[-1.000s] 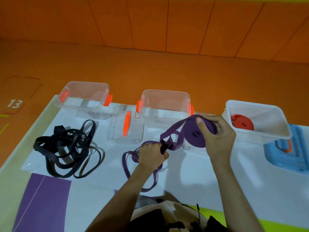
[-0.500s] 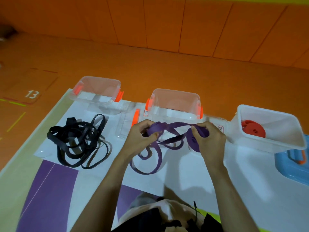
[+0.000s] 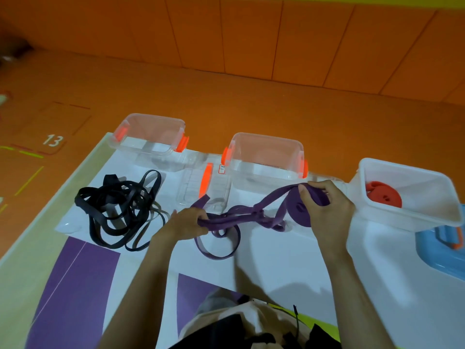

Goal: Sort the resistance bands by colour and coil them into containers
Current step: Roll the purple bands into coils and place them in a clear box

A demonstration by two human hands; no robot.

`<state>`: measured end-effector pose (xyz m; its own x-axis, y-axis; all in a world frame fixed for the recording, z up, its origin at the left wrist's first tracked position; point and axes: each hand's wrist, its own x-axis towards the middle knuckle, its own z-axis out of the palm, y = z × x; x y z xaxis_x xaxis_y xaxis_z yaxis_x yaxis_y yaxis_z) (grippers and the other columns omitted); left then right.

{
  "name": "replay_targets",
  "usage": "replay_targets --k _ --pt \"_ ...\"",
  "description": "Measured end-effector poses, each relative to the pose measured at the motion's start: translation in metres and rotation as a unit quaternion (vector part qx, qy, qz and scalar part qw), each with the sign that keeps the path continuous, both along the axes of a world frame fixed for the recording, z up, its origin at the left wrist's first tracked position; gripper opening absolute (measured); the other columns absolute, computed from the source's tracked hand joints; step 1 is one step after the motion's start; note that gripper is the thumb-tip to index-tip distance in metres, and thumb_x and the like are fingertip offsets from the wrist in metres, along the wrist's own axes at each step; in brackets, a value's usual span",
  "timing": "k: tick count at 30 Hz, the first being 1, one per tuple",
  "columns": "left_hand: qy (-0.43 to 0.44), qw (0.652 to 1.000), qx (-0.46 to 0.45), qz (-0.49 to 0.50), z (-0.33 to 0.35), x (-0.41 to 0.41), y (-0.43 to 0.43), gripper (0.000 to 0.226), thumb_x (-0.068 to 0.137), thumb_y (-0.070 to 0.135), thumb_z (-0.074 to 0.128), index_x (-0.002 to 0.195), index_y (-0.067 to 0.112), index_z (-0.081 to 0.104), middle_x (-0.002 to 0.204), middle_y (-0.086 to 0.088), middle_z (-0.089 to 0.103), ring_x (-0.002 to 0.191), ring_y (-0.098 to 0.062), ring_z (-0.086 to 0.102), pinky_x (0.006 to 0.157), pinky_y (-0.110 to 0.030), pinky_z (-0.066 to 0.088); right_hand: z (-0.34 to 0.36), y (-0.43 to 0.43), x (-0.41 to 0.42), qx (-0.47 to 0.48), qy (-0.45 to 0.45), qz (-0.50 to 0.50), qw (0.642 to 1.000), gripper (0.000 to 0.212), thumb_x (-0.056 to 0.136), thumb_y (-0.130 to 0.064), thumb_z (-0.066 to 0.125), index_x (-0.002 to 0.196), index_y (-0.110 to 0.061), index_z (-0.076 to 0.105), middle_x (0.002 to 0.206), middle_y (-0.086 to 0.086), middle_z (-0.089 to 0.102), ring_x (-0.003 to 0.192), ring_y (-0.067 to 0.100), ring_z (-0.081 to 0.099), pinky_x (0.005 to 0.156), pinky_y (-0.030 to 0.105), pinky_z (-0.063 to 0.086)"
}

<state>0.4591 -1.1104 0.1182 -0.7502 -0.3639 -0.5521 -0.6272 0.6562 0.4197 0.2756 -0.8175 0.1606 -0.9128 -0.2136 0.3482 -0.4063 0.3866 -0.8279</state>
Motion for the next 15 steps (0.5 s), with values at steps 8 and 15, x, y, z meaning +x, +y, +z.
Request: replay_targets --k 8,15 --pt "-0.084 0.991 -0.056 -0.093 -0.033 -0.046 0.044 0.044 0.098 0.013 0.054 0.141 0.022 0.056 0.122 0.001 0.070 0.131 -0.027 0.059 0.125 -0.060 0.024 0.004 0.007 0.012 -0.017 -0.038 0.038 0.998 0.018 0.090 -0.028 0.085 0.103 -0.032 0.073 0.097 -0.025 0.073 0.093 0.003 0.070 0.076 0.013 0.055" --pt "-0.150 0.987 0.016 -0.058 -0.058 -0.080 0.103 0.066 0.084 0.060 0.078 0.119 0.006 0.063 0.104 -0.006 0.069 0.111 -0.031 0.071 0.100 -0.042 0.054 0.008 0.014 0.017 -0.036 -0.045 0.040 0.998 0.021 0.090 -0.025 0.086 0.100 -0.036 0.071 0.097 -0.032 0.071 0.093 0.001 0.070 0.074 0.008 0.052"
